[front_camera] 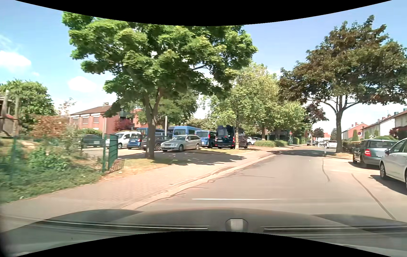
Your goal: Follow the waypoints while adhering to traffic rules and regulations
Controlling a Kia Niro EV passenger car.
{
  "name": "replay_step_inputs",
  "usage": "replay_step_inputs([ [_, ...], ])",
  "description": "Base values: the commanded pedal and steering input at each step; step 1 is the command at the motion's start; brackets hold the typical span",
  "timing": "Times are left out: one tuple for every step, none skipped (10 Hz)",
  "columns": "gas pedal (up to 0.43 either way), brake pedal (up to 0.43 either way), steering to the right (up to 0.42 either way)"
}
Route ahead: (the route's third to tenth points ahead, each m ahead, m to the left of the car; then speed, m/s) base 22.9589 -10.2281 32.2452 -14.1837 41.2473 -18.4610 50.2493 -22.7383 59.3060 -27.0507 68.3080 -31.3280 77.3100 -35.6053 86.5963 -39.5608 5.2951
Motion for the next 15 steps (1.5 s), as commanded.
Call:
replay_step_inputs([
  [0.311, 0.006, 0.292],
  [0.311, 0.006, 0.279],
  [0.311, 0.006, 0.265],
  [0.311, 0.006, 0.252],
  [0.311, 0.006, 0.232],
  [0.311, 0.006, 0.201],
  [0.311, 0.006, 0.170],
  [0.311, 0.006, 0.144],
  [0.311, 0.006, 0.120],
  [0.311, 0.006, 0.104],
  [0.299, 0.006, 0.091],
  [0.299, 0.006, 0.079],
  [0.299, 0.006, 0.068],
  [0.287, 0.006, 0.059],
  [0.280, 0.006, 0.050],
])
